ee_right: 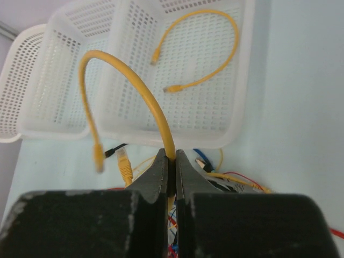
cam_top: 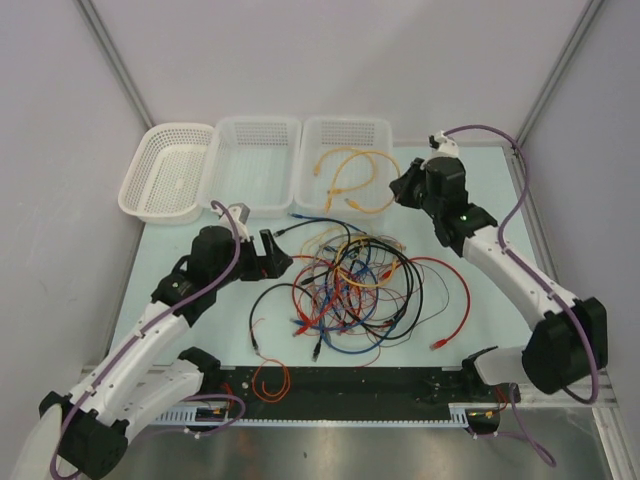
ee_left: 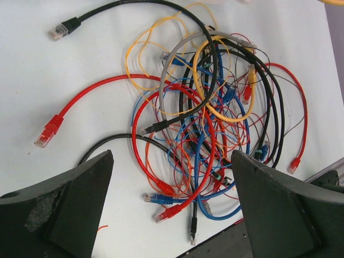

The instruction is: Untangle the cables

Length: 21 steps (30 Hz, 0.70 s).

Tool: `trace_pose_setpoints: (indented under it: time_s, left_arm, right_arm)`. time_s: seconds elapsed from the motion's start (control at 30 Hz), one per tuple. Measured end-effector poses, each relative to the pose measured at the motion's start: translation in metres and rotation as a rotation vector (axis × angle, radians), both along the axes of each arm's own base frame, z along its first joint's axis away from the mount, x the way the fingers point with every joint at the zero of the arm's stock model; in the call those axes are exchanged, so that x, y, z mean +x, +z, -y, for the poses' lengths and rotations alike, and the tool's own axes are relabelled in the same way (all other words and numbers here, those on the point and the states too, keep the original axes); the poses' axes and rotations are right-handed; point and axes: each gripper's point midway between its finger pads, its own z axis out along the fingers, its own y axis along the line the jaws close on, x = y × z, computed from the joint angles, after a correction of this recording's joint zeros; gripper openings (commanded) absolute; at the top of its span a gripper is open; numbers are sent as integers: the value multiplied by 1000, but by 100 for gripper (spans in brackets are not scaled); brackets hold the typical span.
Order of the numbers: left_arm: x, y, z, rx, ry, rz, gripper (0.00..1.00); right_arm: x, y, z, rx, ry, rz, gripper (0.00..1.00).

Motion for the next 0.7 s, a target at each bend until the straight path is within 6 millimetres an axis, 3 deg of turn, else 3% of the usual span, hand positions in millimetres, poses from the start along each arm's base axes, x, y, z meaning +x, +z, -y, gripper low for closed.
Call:
trace_pose_setpoints:
  time_s: [0.1, 0.3, 0.33, 0.43, 0.53, 0.6, 0.7]
  left_arm:
    - [-1, -6, -1, 7, 0, -13, 96]
    - [0, -13, 0, 18, 1, -35, 96]
    - [0, -14, 0, 20, 1, -38, 96]
    - [1, -17, 0, 27, 2, -49, 96]
    - [1, -19, 0, 30, 2, -55, 96]
    - [1, -21, 0, 31, 2, -57, 96]
    - [3, -23, 1, 29, -1, -59, 95]
  right_arm:
    - [25, -14, -4, -4, -19, -30, 0]
    - [87, -21, -13, 9, -73, -19, 1]
    - [99, -21, -14, 10, -83, -20, 30]
    - [132, -14, -22, 8, -93, -24, 63]
    - [159, 2, -29, -11, -105, -10, 79]
    - [157, 3, -31, -35, -114, -18, 87]
    - [136, 3, -36, -61, -112, -22, 88]
